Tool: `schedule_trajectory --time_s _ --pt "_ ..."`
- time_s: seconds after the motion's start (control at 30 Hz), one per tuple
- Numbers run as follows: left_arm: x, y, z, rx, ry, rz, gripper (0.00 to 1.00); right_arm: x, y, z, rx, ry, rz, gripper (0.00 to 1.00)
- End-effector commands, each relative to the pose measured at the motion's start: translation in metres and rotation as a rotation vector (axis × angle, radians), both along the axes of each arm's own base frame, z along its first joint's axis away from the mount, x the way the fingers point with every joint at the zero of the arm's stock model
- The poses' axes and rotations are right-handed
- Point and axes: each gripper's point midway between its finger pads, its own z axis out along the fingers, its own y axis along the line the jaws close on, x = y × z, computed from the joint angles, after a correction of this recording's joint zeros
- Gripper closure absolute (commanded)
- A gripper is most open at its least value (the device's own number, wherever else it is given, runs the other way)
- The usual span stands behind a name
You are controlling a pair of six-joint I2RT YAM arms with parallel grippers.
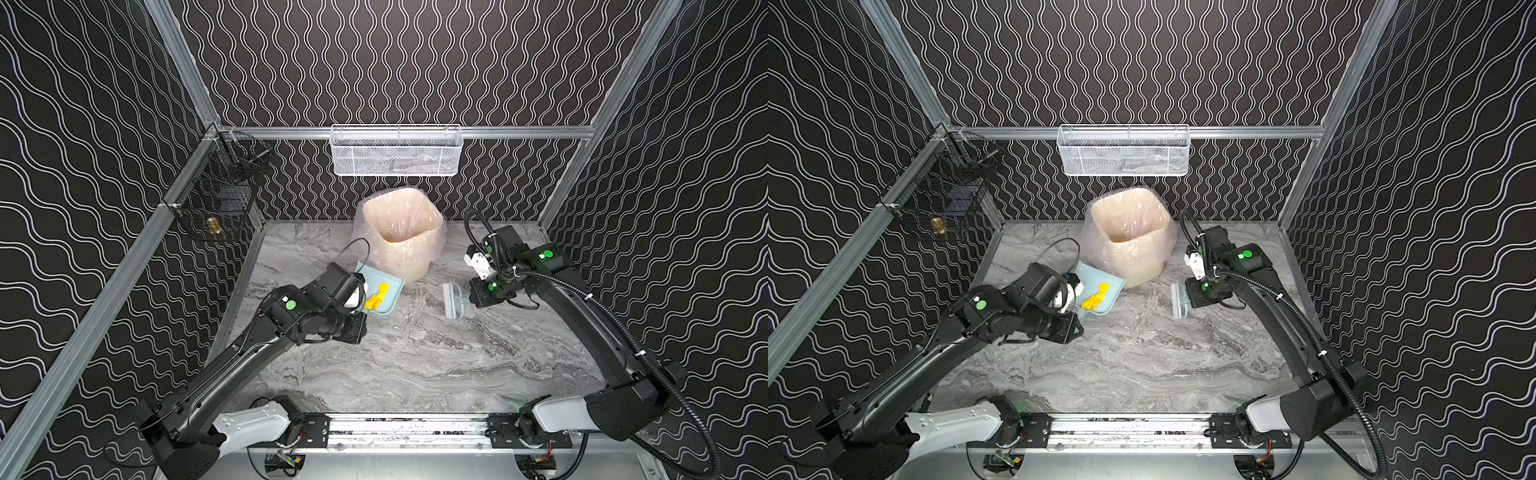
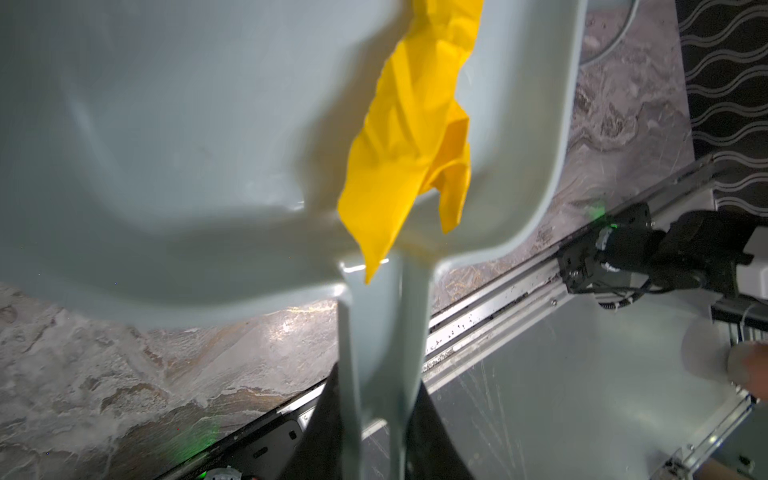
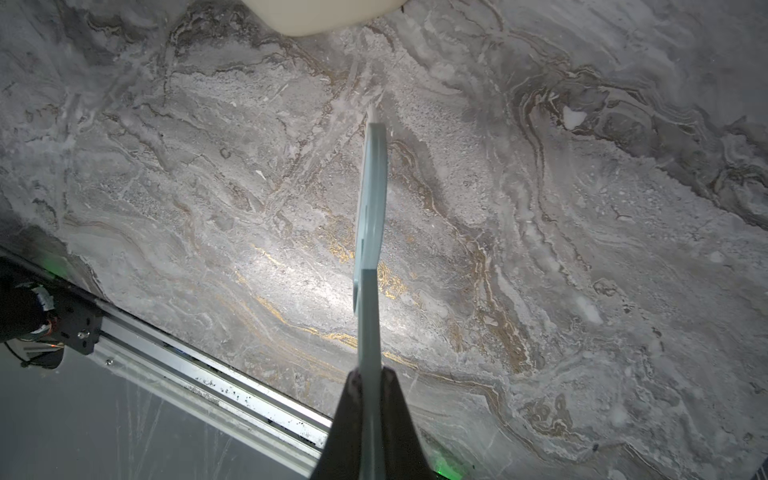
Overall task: Sweep away the paper scraps from the table
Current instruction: 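Lift the dustpan to the bin with the left gripper while the right withdraws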
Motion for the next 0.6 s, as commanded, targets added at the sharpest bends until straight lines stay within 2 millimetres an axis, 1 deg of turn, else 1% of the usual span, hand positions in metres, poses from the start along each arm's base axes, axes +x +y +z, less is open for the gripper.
schedule_trajectory --time_s 0.0,0.17,0.27,0.43,0.57 --pt "0.007 0.008 0.012 -0.009 -0.001 0.012 1.00 0.007 0.001 0.004 0.028 -0.030 0.002 1.00" --pt "0.032 0.014 0.034 -0.020 -0.021 0.028 1.00 0.005 -0.001 0.004 0.038 -0.030 -0.005 1.00" --pt "0.051 0.016 0.044 -0.031 -0.043 0.030 1.00 0.003 -0.002 0.003 0.048 -0.030 -0.009 1.00" --pt "0.089 0.024 0.064 -0.042 -0.095 0.055 1.00 -0.002 -0.001 0.001 0.072 -0.020 -0.015 1.00" --pt "0.108 0.020 0.075 -0.047 -0.111 0.045 1.00 -0.008 0.001 -0.001 0.097 -0.008 -0.022 1.00"
